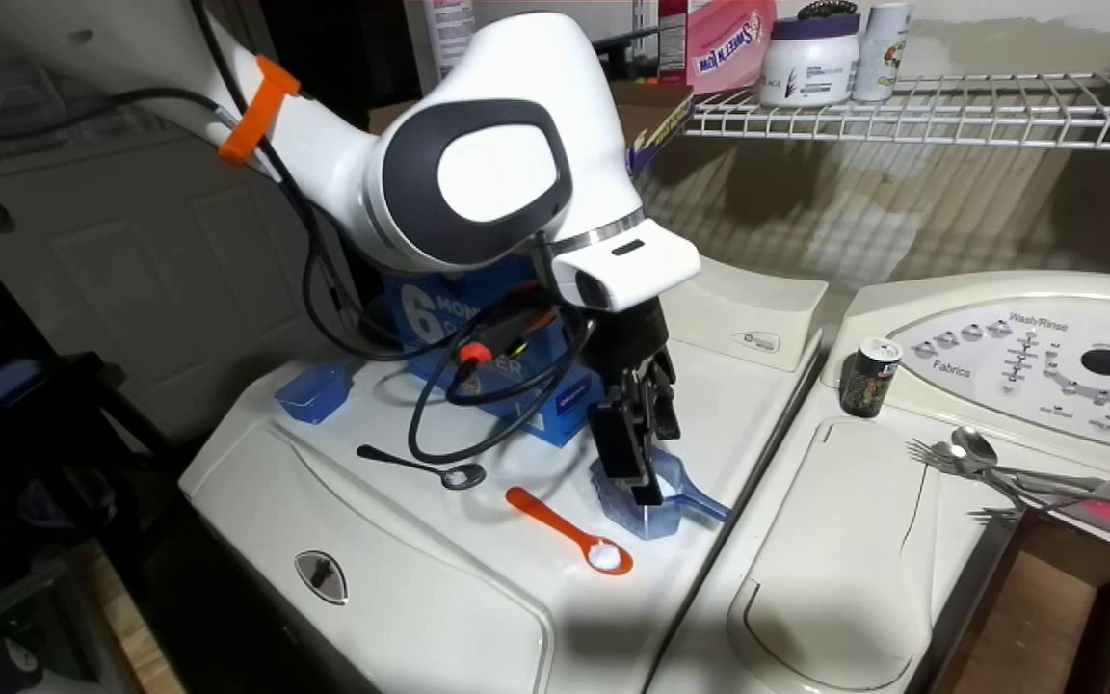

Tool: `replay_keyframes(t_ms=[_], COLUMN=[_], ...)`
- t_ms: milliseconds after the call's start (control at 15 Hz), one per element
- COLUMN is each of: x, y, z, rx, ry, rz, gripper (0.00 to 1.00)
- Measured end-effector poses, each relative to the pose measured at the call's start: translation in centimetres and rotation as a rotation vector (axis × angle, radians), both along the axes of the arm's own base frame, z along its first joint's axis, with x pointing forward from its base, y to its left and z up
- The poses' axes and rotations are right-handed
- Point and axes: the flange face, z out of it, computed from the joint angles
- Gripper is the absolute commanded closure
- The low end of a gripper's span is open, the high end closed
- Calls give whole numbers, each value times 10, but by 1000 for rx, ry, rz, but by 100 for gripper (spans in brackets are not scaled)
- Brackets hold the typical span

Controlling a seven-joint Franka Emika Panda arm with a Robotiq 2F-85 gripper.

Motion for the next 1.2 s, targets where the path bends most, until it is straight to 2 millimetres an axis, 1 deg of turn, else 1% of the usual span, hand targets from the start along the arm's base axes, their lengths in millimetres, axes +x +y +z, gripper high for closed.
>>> replay_keyframes(t_ms=[200, 400, 667, 933, 1200], x=[-9, -23, -44, -64, -82], y=[5, 12, 27, 48, 64], z=[7, 13, 17, 8, -12], rx=[13, 12, 19, 50, 79], ry=[23, 45, 73, 92, 104], rz=[-21, -51, -64, -49, -33], gripper=[0, 0, 0, 0, 0])
